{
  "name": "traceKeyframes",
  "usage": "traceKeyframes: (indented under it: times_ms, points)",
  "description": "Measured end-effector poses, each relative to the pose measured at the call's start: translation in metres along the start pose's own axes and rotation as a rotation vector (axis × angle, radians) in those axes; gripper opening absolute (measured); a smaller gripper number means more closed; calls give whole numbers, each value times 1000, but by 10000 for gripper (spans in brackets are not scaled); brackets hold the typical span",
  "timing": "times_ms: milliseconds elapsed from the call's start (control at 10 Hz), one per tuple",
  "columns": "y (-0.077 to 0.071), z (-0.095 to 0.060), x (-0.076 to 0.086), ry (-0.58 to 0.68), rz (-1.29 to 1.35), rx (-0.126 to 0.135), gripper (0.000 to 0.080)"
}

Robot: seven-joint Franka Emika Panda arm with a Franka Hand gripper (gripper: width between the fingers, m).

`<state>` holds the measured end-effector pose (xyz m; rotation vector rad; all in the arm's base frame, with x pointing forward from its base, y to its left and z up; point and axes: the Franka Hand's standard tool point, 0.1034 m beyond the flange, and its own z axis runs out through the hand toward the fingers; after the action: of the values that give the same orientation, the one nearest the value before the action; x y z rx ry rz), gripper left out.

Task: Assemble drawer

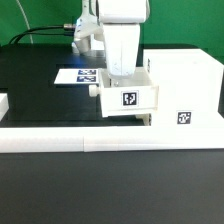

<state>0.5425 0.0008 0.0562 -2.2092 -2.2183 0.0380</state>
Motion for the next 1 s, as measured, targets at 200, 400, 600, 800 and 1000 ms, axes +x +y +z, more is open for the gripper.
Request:
traceKeyframes:
  times_ms: [200, 400, 600, 800, 1000]
  points:
    - [-1, 0, 3, 0, -6, 0, 42]
    - [-1, 0, 3, -2, -7, -1, 42]
    - [-1, 0, 2, -3, -7, 0, 42]
    - [-1, 0, 2, -3, -6, 0, 42]
    - [1, -1, 2, -3, -13, -4, 42]
